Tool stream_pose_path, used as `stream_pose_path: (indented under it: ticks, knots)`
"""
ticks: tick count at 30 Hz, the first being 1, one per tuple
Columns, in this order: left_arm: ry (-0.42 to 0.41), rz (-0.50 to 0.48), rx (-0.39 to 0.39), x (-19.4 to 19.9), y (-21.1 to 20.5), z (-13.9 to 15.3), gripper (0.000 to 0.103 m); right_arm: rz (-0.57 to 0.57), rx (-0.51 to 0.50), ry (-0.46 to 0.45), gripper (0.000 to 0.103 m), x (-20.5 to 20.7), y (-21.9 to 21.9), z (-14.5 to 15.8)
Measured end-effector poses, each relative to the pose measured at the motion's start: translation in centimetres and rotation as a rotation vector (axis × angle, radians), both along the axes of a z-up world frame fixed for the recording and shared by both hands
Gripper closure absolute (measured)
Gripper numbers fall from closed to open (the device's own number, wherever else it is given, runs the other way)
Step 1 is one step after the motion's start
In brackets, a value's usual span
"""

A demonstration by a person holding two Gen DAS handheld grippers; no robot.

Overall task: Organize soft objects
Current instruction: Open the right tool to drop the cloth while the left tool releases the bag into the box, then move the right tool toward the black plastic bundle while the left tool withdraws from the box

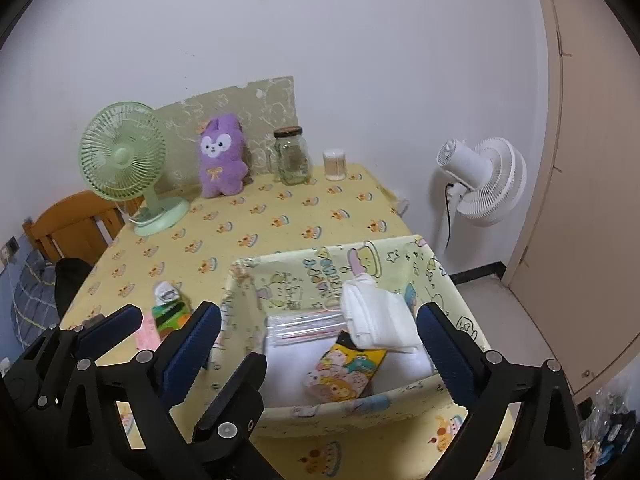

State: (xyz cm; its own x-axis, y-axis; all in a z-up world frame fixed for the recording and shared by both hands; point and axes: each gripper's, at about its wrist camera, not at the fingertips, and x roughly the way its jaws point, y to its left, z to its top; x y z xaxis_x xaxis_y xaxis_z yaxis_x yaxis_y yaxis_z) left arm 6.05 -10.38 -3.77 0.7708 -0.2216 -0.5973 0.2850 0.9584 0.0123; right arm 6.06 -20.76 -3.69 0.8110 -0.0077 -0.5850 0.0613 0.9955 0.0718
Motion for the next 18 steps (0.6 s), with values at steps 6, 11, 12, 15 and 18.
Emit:
stream_pose_path:
  ticks: [6,11,12,15,18]
  knots:
    - [0.0,0.006,-0.03,-0.9,1.7,0.5,0.008,0.002,-0.019,-0.01,0.0,-1.0,1.8,0.9]
    - [-0.034,0.011,-0.03,-2.0,3.0,1.0,0.008,0.017,-0.035,-0.028,0.0,-1.7,3.4,1.4]
    - [-0.039,0.013,-0.029,-2.1,3.2,1.1,0.008,0.019,-0.034,-0.033,0.0,-1.9,3.6,1.5]
    - [-0.05,0.016,-0.033,-2.6,4.2,1.1,0.008,0.023,-0.036,-0.045,0.0,-2.3,4.6,1.7]
    - [-0.056,0.017,-0.038,-3.1,5.3,1.0,0.008,0.052,-0.032,-0.054,0.0,-2.8,5.6,1.6]
